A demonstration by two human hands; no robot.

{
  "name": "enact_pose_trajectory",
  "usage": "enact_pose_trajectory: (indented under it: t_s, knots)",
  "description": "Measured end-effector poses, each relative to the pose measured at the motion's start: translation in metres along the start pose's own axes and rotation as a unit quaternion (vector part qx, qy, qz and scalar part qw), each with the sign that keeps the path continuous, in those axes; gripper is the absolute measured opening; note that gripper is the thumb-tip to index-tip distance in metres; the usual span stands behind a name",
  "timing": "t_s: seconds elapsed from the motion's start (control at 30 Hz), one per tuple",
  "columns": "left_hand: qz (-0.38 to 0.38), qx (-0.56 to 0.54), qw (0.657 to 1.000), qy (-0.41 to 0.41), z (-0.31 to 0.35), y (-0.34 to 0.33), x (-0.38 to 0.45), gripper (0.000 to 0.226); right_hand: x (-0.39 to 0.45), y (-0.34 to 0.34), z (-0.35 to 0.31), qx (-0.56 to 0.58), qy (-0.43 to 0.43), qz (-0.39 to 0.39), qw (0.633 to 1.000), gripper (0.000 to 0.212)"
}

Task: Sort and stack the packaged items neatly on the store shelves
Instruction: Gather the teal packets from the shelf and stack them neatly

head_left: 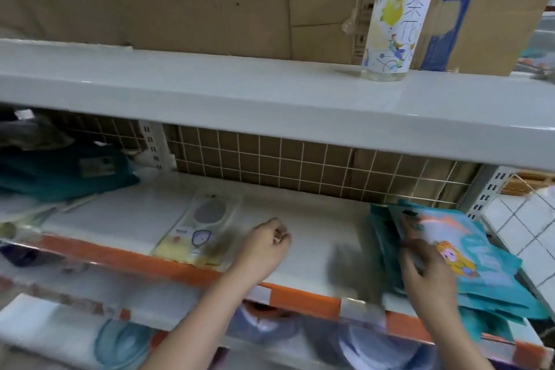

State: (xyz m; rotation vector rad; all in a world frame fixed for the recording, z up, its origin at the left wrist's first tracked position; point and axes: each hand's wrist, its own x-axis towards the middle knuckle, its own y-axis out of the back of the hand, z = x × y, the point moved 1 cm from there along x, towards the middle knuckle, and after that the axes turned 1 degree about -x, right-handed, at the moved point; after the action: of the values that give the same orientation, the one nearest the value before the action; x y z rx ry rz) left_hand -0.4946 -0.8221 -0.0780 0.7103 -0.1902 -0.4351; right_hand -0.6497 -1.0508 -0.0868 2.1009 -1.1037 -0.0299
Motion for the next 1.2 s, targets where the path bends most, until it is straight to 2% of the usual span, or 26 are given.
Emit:
enact_pose_trajectory:
  t_s: [0.07,0.17,0.27,0.57,0.73,0.87,1.2]
  knots:
    - [0.036,0.015,0.999,0.017,-0.035,0.040,-0.012,0.003,-0.011,-0.023,-0.027,0.032,-0.003,-0.041,0.999,0.016]
    - [0.077,0.002,0.996,0.037,-0.080,0.102,-0.034,0.011,-0.028,-0.061,-0.071,0.062,-0.005,-0.094,0.994,0.015]
    - [0.120,0.004,0.992,0.044,-0.122,0.162,-0.054,0.006,-0.048,-0.102,-0.118,0.093,-0.003,-0.147,0.985,0.015]
    - [0.198,-0.051,0.978,0.042,-0.237,0.312,-0.088,0.010,-0.115,-0.223,-0.257,0.148,0.020,-0.219,0.964,0.012]
    - [0.220,-0.083,0.970,0.059,-0.295,0.373,-0.101,0.012,-0.152,-0.285,-0.325,0.190,0.016,-0.257,0.948,0.012]
    - [0.237,-0.098,0.963,0.081,-0.338,0.412,-0.107,0.018,-0.168,-0.328,-0.364,0.171,0.031,-0.298,0.939,0.014]
    - [0.280,-0.077,0.949,0.121,-0.417,0.497,-0.079,0.015,-0.164,-0.440,-0.460,0.185,0.049,-0.338,0.922,0.015]
